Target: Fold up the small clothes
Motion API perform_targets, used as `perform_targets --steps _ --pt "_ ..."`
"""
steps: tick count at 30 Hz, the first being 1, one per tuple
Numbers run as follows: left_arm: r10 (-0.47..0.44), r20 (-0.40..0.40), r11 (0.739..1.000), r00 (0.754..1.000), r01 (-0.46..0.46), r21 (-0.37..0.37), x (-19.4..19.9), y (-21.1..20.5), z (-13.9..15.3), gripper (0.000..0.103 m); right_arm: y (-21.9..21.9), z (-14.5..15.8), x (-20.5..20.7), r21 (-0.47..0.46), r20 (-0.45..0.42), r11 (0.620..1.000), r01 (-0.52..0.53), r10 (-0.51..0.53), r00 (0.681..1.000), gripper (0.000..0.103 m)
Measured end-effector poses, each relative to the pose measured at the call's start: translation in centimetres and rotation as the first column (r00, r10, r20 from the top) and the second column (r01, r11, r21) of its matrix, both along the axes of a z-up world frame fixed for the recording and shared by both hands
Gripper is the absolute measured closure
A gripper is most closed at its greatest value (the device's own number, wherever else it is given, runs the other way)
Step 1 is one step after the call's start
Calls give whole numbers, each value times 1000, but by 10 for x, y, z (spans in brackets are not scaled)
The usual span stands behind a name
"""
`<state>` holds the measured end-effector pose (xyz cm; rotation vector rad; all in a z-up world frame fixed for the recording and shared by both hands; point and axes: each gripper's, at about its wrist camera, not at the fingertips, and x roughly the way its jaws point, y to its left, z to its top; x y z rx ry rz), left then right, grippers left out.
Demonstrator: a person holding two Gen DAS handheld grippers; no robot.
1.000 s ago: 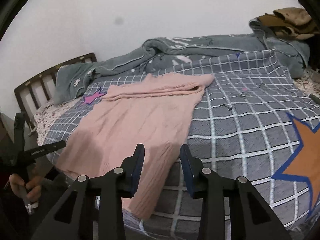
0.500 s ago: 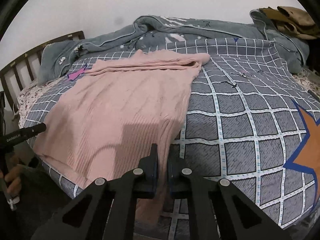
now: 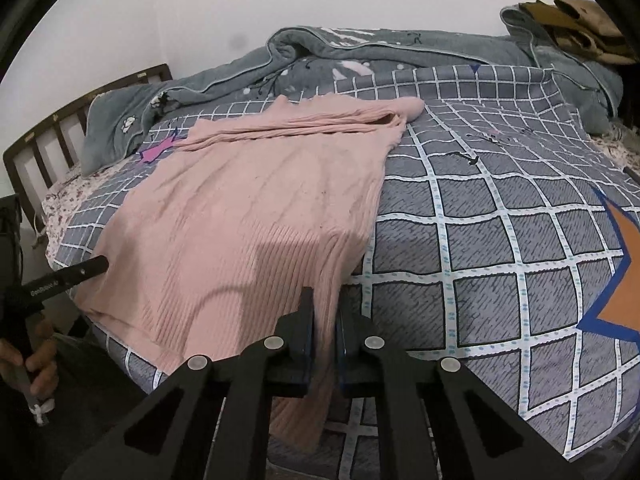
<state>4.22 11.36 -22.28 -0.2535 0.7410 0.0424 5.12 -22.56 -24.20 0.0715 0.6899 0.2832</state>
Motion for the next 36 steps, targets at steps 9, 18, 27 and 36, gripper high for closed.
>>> perform_targets --steps 9,18,27,36 --pt "-2 -1 1000 1000 2 5 0 0 0 42 11 -1 -4 -46 25 999 -20 22 999 79" --pt "-3 0 1000 1000 3 5 0 -1 0 42 10 0 -5 -59 39 998 -9 12 999 78" --pt "-3 0 1000 1000 3 4 0 -1 0 42 4 1 -1 -14 9 1000 -3 3 1000 78" --pt "-3 0 1000 1000 3 4 0 -1 0 42 4 1 -1 -12 11 1000 0 0 1000 78"
